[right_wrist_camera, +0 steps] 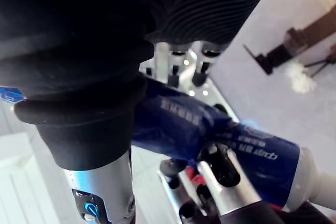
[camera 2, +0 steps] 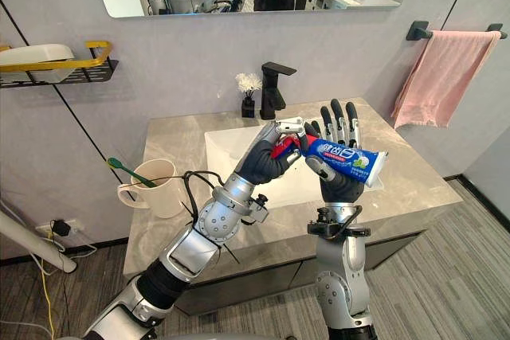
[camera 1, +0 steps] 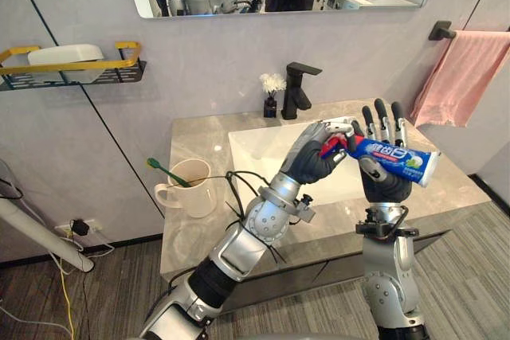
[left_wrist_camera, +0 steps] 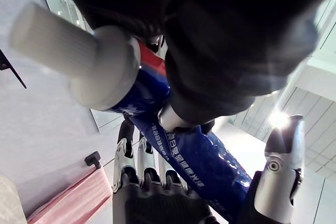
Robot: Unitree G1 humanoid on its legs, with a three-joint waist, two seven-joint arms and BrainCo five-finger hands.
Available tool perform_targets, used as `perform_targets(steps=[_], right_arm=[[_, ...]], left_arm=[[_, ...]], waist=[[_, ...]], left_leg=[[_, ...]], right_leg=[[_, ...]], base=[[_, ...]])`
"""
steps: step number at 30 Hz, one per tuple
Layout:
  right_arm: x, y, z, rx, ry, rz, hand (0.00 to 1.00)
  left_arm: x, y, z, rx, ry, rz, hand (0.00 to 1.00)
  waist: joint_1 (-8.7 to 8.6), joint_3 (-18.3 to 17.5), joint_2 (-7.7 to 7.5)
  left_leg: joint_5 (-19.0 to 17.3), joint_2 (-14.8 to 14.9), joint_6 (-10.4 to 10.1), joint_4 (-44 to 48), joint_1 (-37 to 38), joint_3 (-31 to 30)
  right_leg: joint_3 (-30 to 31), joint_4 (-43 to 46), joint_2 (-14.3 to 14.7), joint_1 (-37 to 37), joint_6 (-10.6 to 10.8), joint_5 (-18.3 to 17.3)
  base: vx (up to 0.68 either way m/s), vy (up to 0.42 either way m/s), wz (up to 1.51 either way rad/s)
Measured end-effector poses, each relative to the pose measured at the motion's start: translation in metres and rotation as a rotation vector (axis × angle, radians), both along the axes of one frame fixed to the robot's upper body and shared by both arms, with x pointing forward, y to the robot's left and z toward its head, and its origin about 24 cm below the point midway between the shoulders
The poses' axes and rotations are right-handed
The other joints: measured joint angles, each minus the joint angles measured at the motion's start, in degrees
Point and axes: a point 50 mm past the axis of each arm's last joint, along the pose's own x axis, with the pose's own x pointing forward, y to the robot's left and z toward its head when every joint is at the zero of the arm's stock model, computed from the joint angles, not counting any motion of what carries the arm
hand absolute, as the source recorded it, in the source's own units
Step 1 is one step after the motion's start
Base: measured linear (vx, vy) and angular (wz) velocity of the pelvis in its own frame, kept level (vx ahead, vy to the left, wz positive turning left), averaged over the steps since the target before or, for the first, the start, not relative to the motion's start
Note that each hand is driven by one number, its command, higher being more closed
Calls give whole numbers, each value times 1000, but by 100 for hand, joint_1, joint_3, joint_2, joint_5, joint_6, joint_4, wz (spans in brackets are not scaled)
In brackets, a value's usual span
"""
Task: Organize washtable
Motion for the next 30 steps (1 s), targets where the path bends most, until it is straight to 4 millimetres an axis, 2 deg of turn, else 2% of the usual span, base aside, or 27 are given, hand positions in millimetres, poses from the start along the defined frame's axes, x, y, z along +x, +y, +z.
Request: perform_targets(steps=[1, 5, 13, 22, 23, 30], right_arm=[[0, 1, 1, 3, -6, 2, 100], [2, 8, 5, 20, -24, 22, 100], [7, 9, 5, 66, 2, -20, 100], [9, 10, 10, 24, -17, -48, 100], [9, 11, 11, 18, -19, -54, 100], [11, 9, 13, -7, -9, -98, 100]], left_arm=[[0, -1, 0, -3, 1, -2, 100], [-1, -3, 1, -15, 5, -6, 100], [-2, -6, -3, -15, 7, -12, 100], [-1, -6, -4, -21, 12, -11, 100], [-1, -6, -4, -27, 15, -12, 0], [3, -7, -15, -3, 48, -15, 0]], waist=[[-1, 0, 0], [-4, -3, -3], [-2, -23, -34], [-3, -25, -37], [-2, -25, -37], [121, -25, -36]], left_leg=[[7, 3, -4, -16, 13, 2], [8, 1, -4, -24, 19, 6], [8, 0, -4, -25, 15, 5], [6, 6, -4, -15, 19, 39], [6, 7, -4, -13, 20, 42], [5, 8, -4, -9, 36, 70]], right_leg=[[0, -1, 6, 4, 0, 0], [1, -8, 6, 9, 0, 0], [-5, -37, 5, 22, 0, 1], [26, -43, 14, 11, -5, 13], [28, -43, 15, 11, -5, 14], [58, -48, 19, 13, -2, 32]], base=[[0, 0, 0], [0, 0, 0], [0, 0, 0], [-5, -3, -1], [0, 0, 0], [-2, -1, -1]])
